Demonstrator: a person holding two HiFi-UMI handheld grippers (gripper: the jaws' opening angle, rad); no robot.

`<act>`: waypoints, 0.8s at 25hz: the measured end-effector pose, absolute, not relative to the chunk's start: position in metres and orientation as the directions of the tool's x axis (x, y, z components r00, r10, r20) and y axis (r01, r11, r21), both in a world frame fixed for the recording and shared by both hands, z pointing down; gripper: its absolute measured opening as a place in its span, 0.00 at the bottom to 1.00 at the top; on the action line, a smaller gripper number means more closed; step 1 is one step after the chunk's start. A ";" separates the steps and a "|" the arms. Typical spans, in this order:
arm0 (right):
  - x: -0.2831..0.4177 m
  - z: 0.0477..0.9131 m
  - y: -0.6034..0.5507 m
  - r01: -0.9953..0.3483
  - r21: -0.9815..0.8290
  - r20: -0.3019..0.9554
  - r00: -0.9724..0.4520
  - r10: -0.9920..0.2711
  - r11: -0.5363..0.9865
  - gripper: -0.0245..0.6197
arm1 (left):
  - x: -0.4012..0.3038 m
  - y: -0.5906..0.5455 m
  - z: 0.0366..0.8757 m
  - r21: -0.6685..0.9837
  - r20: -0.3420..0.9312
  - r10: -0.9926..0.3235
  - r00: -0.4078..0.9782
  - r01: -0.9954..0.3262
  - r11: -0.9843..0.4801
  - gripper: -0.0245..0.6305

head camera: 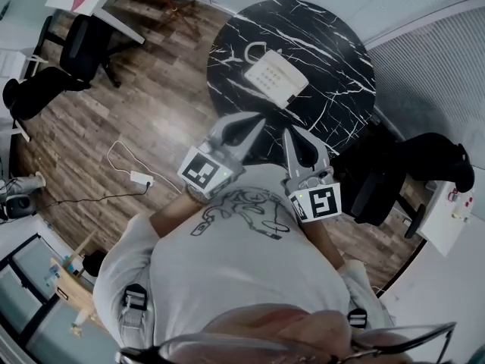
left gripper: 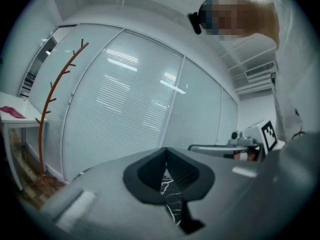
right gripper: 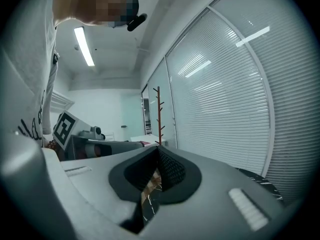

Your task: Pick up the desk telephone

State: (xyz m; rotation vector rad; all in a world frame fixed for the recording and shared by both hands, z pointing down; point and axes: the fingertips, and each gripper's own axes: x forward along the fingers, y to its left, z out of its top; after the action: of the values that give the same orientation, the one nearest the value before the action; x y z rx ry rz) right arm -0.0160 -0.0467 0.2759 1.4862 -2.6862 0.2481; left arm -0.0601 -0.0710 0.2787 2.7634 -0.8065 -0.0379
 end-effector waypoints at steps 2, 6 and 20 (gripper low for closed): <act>-0.011 0.280 -0.051 -0.845 -0.116 0.137 -0.534 -0.834 0.522 0.05 | -0.057 -0.076 0.282 0.257 0.053 -0.538 0.841 -0.532 -0.807 0.04; 0.005 0.290 -0.058 -0.846 -0.129 0.152 -0.533 -0.833 0.518 0.05 | -0.051 -0.087 0.292 0.257 0.082 -0.562 0.823 -0.562 -0.786 0.06; 0.041 0.360 -0.097 -0.874 -0.147 0.266 -0.485 -0.833 0.463 0.10 | -0.033 -0.146 0.358 0.225 0.186 -0.563 0.805 -0.592 -0.774 0.11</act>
State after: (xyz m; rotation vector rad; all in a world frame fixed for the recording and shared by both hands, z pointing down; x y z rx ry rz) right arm 0.0411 -0.0969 0.3596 1.5004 -2.5496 0.3972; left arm -0.0329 -0.1458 0.3579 2.7199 -0.8886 0.1563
